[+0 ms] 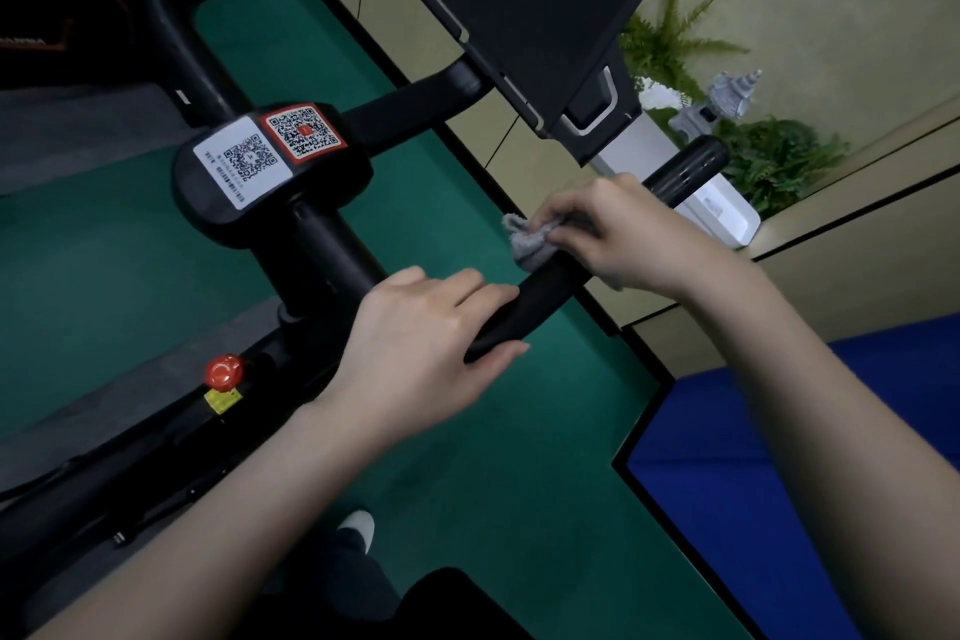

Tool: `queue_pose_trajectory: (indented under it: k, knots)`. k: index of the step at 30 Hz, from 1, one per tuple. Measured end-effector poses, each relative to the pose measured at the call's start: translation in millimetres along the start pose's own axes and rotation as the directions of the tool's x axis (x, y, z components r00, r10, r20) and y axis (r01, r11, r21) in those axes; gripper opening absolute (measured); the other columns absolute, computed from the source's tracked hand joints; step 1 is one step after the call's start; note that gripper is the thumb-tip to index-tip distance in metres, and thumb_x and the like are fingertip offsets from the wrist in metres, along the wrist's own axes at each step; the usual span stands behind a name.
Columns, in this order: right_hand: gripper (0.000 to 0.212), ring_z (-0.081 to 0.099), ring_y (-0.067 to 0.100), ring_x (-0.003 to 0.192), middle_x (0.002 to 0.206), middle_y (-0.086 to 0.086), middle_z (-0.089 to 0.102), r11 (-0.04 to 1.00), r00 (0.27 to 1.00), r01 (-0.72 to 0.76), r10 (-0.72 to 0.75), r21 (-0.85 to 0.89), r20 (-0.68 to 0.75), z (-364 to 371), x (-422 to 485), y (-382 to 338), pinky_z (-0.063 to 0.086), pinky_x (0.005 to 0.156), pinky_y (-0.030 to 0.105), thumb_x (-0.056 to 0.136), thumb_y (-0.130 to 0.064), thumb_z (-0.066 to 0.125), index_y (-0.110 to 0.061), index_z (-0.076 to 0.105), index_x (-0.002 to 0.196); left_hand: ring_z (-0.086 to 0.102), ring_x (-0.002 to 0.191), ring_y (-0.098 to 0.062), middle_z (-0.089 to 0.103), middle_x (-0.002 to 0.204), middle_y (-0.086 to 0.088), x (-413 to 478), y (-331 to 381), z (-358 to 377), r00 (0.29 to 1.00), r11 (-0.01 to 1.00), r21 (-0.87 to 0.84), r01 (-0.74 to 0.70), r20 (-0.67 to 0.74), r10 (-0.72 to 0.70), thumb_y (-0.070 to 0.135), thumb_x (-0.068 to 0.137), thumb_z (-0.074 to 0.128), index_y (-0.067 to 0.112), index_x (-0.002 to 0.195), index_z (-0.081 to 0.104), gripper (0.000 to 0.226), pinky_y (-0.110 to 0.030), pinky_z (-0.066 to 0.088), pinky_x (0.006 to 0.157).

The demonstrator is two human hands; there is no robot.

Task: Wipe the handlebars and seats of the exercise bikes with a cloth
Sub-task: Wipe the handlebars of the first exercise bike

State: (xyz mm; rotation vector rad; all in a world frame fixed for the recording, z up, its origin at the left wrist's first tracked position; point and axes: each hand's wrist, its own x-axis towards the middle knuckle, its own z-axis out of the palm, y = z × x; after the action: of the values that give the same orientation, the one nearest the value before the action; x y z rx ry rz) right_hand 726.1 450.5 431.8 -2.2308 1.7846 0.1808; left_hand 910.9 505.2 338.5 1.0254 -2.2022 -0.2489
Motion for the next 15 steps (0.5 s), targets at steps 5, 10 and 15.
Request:
queue_pose_trajectory:
  k: [5, 10, 15]
  knots:
    - [0.018, 0.058, 0.024, 0.098, 0.098, 0.009, 0.067, 0.993, 0.979, 0.106, -0.095, 0.056, -0.179, 18.8, -14.6, -0.3, 0.035, 0.084, 0.019, 0.089, -0.002, 0.06, -0.008, 0.072, 0.102, 0.059, 0.057, -0.02, 0.063, 0.076, 0.006, 0.2, 0.8, 0.3, 1.0, 1.0, -0.003, 0.003, 0.009, -0.003, 0.047, 0.081, 0.068, 0.02, 0.103, 0.071, 0.036, -0.027, 0.044, 0.057]
    - [0.018, 0.057, 0.032, 0.096, 0.097, 0.014, 0.066, 0.992, 0.771, 0.048, 0.04, 0.121, -0.635, 41.0, -27.9, 20.7, 0.041, 0.087, 0.03, 0.088, 0.005, 0.059, -0.001, 0.071, 0.099, 0.056, 0.055, -0.018, 0.065, 0.078, 0.008, 0.1, 0.6, -0.3, 1.0, 1.0, -0.002, 0.005, 0.009, -0.005, 0.048, 0.082, 0.064, 0.02, 0.103, 0.071, 0.036, -0.027, 0.045, 0.056]
    - [0.021, 0.054, 0.021, 0.097, 0.099, 0.012, 0.061, 0.942, 0.484, 0.144, 0.2, 0.303, -0.852, 93.8, -32.9, 0.7, 0.042, 0.089, 0.024, 0.084, 0.015, 0.059, 0.002, 0.07, 0.096, 0.058, 0.058, -0.019, 0.065, 0.08, 0.009, 0.4, 0.6, 0.7, 0.999, 1.0, -0.012, 0.013, 0.039, -0.013, 0.051, 0.084, 0.058, 0.022, 0.104, 0.07, 0.038, -0.029, 0.045, 0.058]
